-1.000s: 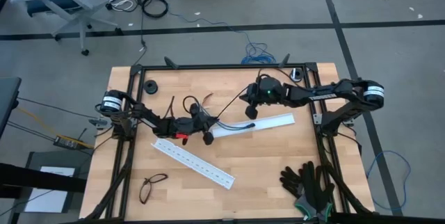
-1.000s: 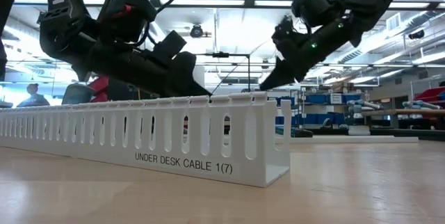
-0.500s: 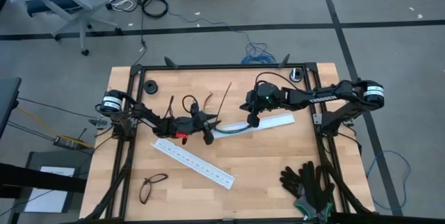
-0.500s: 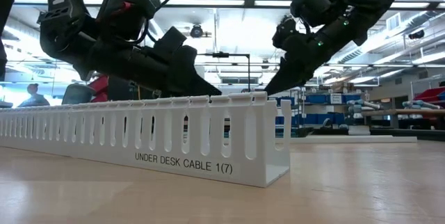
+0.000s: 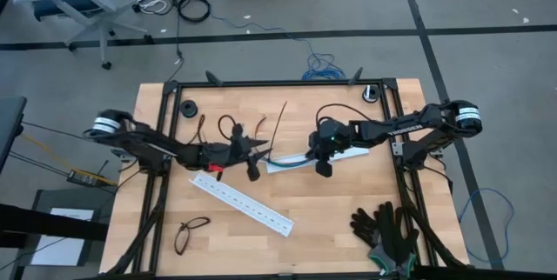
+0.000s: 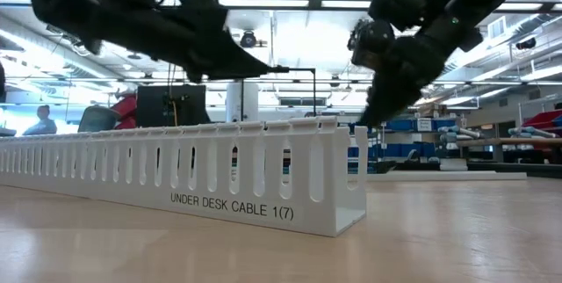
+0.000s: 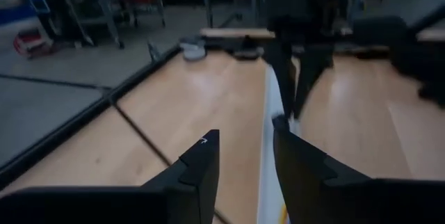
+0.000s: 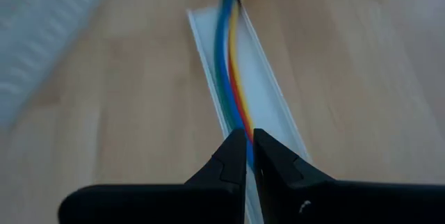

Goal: Ziptie cables
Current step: Put the ziptied cable wires in the white cable duct

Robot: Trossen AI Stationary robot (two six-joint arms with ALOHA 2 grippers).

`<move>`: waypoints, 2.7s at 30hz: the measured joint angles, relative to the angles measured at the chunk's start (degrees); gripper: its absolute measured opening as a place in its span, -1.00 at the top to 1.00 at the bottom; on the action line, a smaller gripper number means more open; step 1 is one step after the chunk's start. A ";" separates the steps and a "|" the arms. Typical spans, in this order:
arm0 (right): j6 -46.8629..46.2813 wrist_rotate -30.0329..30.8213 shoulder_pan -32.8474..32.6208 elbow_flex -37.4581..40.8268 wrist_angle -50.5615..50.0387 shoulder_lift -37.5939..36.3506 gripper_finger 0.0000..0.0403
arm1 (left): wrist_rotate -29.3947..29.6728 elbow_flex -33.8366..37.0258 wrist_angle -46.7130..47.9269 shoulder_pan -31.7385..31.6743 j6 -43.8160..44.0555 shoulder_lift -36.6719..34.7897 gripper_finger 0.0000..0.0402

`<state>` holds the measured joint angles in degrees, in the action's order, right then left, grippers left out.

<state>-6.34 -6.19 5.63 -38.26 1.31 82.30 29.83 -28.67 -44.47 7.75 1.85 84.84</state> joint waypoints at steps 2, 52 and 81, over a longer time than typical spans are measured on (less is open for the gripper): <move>-1.78 1.96 -0.72 0.00 -3.41 0.00 0.94 | 0.39 0.00 7.44 0.89 1.70 -3.49 0.47; 5.95 6.53 -2.76 0.02 -6.66 0.04 0.51 | -28.34 -40.14 82.30 -16.09 -39.81 25.13 0.43; 8.83 6.84 -1.62 0.02 -7.17 0.04 0.51 | -40.29 -49.02 94.20 -20.02 -36.06 25.49 0.49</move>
<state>2.49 0.64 4.02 -38.24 -5.87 82.35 -10.47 -77.69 49.73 -12.27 -34.21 110.33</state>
